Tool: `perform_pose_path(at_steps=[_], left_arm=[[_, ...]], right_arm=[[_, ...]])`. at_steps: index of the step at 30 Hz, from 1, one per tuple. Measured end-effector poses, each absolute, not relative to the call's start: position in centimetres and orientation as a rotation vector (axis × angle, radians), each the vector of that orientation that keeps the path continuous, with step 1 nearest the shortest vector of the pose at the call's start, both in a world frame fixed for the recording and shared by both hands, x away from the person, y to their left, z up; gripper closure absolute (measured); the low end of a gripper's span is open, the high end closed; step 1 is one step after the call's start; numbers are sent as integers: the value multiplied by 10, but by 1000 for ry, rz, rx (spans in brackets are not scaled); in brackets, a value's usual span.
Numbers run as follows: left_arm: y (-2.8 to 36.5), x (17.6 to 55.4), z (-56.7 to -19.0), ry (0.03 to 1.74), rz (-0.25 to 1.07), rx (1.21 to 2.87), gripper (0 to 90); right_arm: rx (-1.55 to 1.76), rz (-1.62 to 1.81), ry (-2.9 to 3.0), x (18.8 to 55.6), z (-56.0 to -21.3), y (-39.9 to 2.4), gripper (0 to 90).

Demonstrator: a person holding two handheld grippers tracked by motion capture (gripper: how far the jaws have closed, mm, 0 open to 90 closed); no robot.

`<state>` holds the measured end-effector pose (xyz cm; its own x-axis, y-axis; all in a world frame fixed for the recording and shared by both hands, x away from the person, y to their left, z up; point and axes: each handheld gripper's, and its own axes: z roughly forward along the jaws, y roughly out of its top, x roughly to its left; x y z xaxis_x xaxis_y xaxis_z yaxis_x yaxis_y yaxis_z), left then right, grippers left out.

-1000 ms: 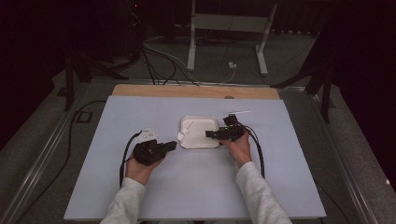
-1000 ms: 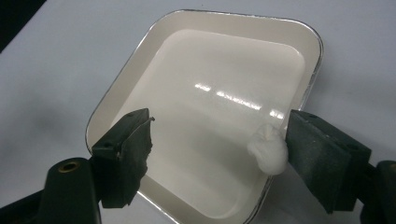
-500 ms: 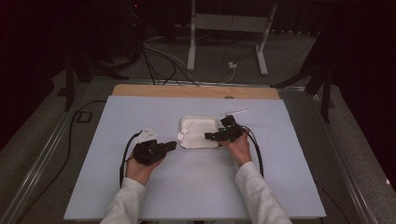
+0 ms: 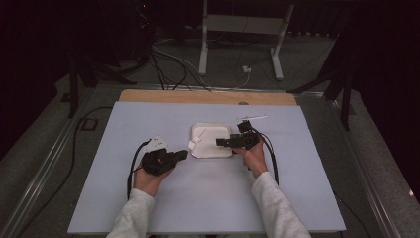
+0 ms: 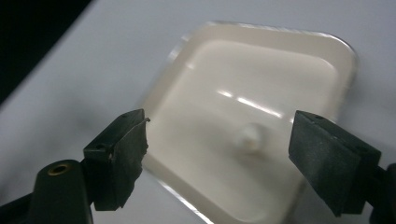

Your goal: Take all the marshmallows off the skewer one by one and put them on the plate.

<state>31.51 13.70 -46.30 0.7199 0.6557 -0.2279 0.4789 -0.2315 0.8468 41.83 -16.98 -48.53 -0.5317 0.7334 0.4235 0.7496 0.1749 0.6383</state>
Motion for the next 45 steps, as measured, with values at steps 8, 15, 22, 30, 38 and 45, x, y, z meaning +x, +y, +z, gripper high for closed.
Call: perform_pose_path(at_steps=[8, 15, 22, 30, 38, 45], left_arm=[[135, 315, -464, 883, 214, 1887, 900], [132, 315, -465, 879, 210, 1892, 900], [129, 314, -465, 868, 208, 1887, 900], [125, 314, -465, 850, 201, 1887, 900], [125, 314, -464, 838, 199, 1873, 900], [125, 314, -464, 841, 197, 1875, 900]], right_arm=[[-1356, -1447, -2280, 408, -464, -162, 182], [-1204, -1495, -2207, 400, -450, -149, 183], [-1095, -1521, -2230, 392, -440, -131, 234], [-1051, -1506, -2228, 390, -442, -118, 381], [-1107, -1473, -2139, 393, -446, -119, 632], [-1126, -1470, -2103, 394, -446, -123, 715]])
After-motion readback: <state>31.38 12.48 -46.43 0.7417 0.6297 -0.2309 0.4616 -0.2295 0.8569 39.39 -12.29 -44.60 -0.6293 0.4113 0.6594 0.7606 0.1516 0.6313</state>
